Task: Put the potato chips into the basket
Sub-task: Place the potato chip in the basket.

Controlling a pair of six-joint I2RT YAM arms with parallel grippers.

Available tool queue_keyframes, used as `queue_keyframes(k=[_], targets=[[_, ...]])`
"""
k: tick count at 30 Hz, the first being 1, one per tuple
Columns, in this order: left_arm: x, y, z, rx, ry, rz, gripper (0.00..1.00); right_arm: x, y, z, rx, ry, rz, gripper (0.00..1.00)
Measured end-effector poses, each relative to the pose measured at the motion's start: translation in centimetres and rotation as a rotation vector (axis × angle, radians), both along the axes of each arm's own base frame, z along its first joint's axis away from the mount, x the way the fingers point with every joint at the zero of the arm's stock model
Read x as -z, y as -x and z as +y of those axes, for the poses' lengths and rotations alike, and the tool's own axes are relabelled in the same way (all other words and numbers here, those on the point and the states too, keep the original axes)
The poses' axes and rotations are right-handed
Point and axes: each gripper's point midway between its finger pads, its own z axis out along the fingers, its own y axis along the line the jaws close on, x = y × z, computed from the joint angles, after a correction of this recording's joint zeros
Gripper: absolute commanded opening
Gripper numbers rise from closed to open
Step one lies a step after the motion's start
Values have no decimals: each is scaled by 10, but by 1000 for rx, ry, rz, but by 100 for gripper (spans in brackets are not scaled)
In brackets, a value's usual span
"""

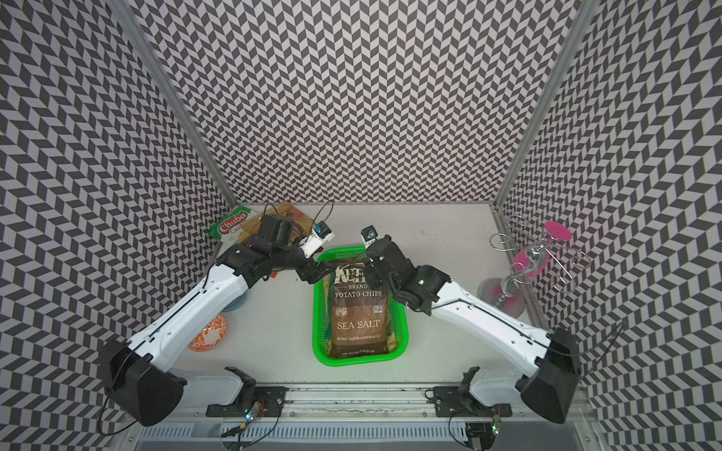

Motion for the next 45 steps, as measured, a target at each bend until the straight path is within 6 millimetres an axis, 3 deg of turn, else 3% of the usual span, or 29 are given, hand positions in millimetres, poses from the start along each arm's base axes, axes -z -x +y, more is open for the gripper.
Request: queue_keyframes(k=[2, 5, 10, 15, 17, 19, 23, 27, 29, 37, 45], targets=[[-1, -14, 10, -45, 12, -12, 88, 6, -11, 0, 22, 20, 6, 72], [-8, -26, 20, -88, 38, -31, 88, 3, -21, 3, 36, 21, -4, 78], [-29, -20, 8, -21, 101, -44, 86, -34, -19, 2, 39, -68, -72, 86], [-50, 12, -16, 148, 149, -52, 78, -86, 18, -20, -22, -257, -149, 78], [-53, 29, -28, 221, 154, -54, 76, -101, 35, -24, -70, -337, -161, 76], [-52, 41, -40, 280, 151, -52, 75, -101, 48, -23, -110, -392, -147, 76], [-45, 51, -56, 335, 153, -27, 70, -66, 59, -18, -149, -429, -64, 71], [-28, 37, -63, 307, 144, 6, 70, -4, 54, -15, -125, -400, 76, 68], [-15, 28, -65, 284, 131, 27, 69, 13, 47, -14, -106, -398, 118, 65], [42, -8, -59, 143, 20, 70, 71, 49, -2, 0, -67, -429, 159, 62], [82, -43, -30, -4, -43, 85, 72, 90, -40, 32, -107, -402, 233, 59]])
